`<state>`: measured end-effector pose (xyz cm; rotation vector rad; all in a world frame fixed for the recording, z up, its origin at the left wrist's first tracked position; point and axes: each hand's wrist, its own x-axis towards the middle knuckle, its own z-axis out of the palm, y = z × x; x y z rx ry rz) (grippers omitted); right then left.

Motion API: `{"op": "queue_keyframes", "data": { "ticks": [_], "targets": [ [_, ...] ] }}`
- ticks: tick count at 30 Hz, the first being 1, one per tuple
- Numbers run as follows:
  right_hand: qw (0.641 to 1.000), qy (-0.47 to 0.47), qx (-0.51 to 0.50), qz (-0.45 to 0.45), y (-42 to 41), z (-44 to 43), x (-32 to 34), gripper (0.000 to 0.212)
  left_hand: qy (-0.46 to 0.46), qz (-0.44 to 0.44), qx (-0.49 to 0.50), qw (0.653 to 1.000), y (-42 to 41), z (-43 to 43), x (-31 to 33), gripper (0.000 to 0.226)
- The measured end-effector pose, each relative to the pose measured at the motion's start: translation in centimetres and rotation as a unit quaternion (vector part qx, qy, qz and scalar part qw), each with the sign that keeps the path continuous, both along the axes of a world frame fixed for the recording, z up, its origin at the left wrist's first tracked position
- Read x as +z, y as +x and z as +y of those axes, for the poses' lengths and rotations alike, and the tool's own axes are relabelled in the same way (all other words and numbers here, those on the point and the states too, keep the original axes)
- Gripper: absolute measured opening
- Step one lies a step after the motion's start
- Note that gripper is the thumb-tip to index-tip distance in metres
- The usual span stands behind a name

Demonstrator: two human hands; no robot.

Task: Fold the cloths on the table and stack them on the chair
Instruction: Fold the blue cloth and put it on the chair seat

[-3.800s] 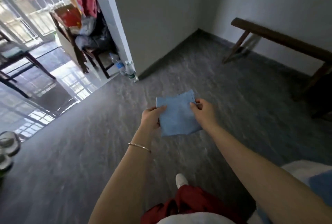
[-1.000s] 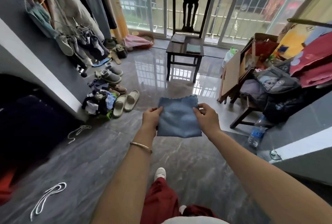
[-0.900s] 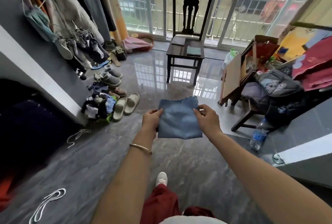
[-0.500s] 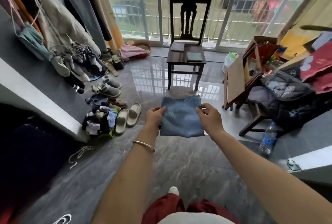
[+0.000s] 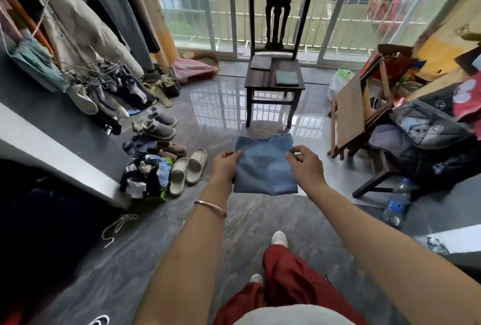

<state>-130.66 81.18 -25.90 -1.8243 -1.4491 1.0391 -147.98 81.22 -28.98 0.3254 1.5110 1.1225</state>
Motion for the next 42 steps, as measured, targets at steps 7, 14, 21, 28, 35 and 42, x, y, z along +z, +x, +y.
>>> {"op": "queue_keyframes", "data": {
  "ticks": [7,14,21,28,35,42],
  "targets": [
    [1.000,0.009,0.013,0.011,0.2,6.2,0.4,0.023,-0.001,0.020,0.001,1.000,0.4,5.8,0.7,0.006],
    [1.000,0.011,0.021,0.017,1.1,13.6,0.6,0.024,-0.006,0.034,0.013,0.999,1.3,13.0,0.9,0.009],
    [0.999,0.022,0.026,0.019,2.5,19.5,0.8,0.018,0.003,0.045,0.018,0.999,2.3,18.8,1.1,0.014],
    [1.000,0.020,0.014,0.015,2.7,24.2,0.3,0.020,-0.006,0.039,0.004,0.999,2.5,23.7,1.2,0.013],
    [1.000,0.015,-0.014,0.021,1.3,30.0,-0.1,0.023,-0.015,0.044,-0.012,0.999,1.4,30.2,1.2,0.012],
    [0.999,0.013,-0.046,0.022,-0.7,36.8,-0.4,0.026,-0.008,0.047,-0.036,0.998,-0.9,38.0,0.7,0.012]
  ]
}}
